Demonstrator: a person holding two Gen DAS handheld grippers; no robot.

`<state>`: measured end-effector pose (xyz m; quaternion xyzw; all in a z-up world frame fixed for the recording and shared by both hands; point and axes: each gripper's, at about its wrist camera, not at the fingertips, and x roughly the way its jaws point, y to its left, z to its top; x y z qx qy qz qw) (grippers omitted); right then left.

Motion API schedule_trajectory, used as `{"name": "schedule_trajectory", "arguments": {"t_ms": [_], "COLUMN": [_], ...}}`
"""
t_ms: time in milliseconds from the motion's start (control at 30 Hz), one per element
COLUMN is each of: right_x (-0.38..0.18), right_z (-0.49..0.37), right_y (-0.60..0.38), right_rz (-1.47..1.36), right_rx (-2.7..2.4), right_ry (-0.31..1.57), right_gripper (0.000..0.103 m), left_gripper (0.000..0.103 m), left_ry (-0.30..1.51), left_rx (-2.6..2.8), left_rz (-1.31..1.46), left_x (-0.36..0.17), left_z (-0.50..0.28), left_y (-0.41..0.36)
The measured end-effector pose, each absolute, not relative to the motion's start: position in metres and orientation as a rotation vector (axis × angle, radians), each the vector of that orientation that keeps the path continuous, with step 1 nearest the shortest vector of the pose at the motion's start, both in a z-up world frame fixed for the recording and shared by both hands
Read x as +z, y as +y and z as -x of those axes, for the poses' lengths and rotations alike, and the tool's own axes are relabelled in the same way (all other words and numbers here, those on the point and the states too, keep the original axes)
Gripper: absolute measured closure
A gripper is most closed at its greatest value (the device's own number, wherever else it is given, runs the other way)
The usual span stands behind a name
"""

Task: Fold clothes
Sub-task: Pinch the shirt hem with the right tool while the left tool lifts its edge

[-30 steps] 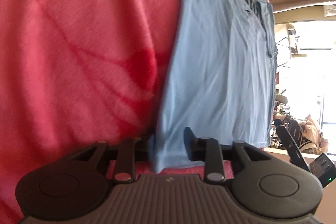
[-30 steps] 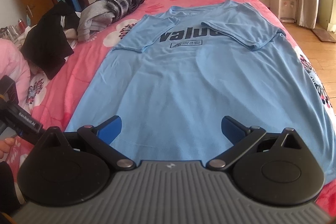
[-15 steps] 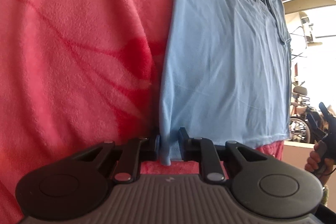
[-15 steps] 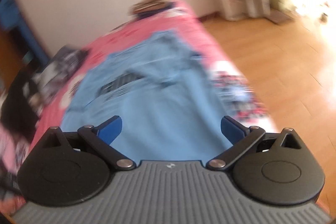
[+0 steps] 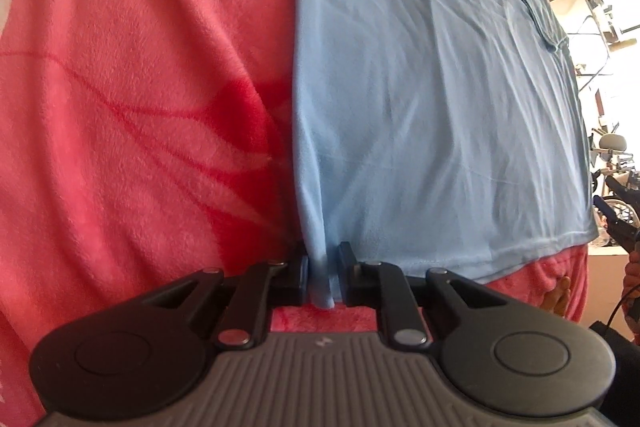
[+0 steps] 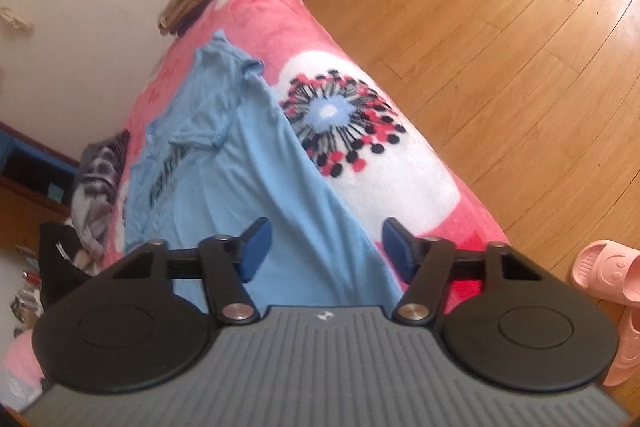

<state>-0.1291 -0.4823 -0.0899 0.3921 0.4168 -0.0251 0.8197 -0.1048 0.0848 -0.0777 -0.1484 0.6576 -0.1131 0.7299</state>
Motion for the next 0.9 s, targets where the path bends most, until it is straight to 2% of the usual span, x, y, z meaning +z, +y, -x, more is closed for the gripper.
{"name": "schedule_trajectory", "arguments": {"t_ms": [167,533,567,633,700,800,900], "right_x": [-0.107,-0.117,-0.116,-0.116,-0.117,-0.118,-0.117], "right_z": [0.130,0.168,0.170,0.173,0.176,0.179,0.180], "right_y": [-0.488,-0.500,-0.499,-0.496,-0.495,-0.495,-0.493], "right_rz": [-0.847,-1.038,-1.030,-1.014,-1.007,-1.000,-0.982], "right_rx": [-0.049,0.027,0.029,0.028,0.023,0.010,-0.006], "right_ry": [0.924,0.933,0.937,0.945,0.951,0.944,0.928], "right_gripper": [0.065,0.067,0.069,0.082,0.089,0.095,0.099], "left_gripper": [0.087,0.087,0.087,0.087,0.087,0.088,0.096], "left_ry": [1.447,1.441,1.442,1.443,1.445,1.448,1.448], "left_rx": [-0.239,-0.233,-0.234,-0.236,-0.240,-0.247,-0.253], "left_rz": [0.309,0.314,0.312,0.310,0.310,0.311,0.310], "left_x": [-0.077,-0.074,-0.073,-0.073,-0.072,-0.072,-0.072], "left_z": [0.104,0.112,0.113,0.115,0.117,0.119,0.121], "left_y": [0.080,0.087,0.087,0.088,0.088,0.089,0.094]}}
